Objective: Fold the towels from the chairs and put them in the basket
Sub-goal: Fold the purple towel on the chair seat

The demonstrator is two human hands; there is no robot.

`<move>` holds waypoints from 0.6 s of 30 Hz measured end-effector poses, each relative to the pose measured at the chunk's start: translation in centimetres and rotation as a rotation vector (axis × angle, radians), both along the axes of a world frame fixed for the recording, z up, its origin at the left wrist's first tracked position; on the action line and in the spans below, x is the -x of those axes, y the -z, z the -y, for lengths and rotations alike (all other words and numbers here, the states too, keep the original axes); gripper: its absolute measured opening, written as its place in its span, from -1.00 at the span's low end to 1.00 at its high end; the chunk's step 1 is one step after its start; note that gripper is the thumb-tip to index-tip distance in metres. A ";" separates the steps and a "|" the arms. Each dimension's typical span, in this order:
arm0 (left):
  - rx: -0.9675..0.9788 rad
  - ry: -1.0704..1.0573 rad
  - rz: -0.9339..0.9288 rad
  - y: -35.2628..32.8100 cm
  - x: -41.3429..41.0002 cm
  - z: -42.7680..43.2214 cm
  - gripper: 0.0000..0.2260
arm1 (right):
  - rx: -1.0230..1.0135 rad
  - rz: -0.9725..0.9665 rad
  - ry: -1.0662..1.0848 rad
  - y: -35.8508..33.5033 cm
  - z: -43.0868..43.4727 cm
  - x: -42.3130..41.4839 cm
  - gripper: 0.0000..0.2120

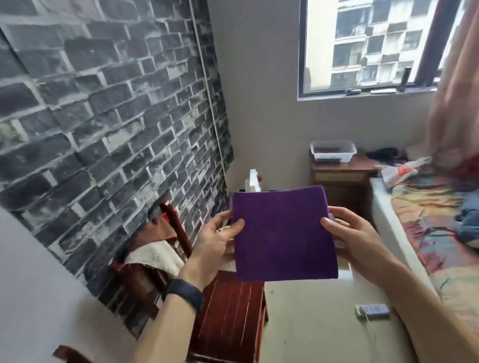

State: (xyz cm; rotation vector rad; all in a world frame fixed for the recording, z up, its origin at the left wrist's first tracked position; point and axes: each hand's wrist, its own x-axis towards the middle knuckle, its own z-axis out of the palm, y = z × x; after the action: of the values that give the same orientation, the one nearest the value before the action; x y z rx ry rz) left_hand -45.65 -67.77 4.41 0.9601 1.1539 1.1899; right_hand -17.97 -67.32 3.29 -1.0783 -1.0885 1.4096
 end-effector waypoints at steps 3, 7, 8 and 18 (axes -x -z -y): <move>-0.013 0.065 -0.009 -1.1 -3.4 -4.6 -0.67 | -0.008 -0.015 0.070 -0.7 -2.4 -3.5 -0.76; -0.042 0.149 -0.039 -2.4 -7.7 -11.0 -0.66 | -0.014 -0.043 0.136 -1.5 -7.2 -7.8 -0.77; -0.050 0.161 -0.052 -2.7 -8.8 -12.7 -0.66 | -0.014 -0.047 0.152 -1.8 -8.5 -8.8 -0.78; -0.043 0.157 -0.072 -3.1 -17.4 -28.2 -0.74 | 0.003 -0.010 0.233 -2.7 -22.6 -16.5 -0.82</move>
State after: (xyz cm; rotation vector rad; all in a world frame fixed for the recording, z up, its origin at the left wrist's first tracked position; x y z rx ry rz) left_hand -28.22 -39.54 7.48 1.1131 1.0921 1.0653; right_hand -1.43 -44.73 5.98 -1.1590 -0.9212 1.2305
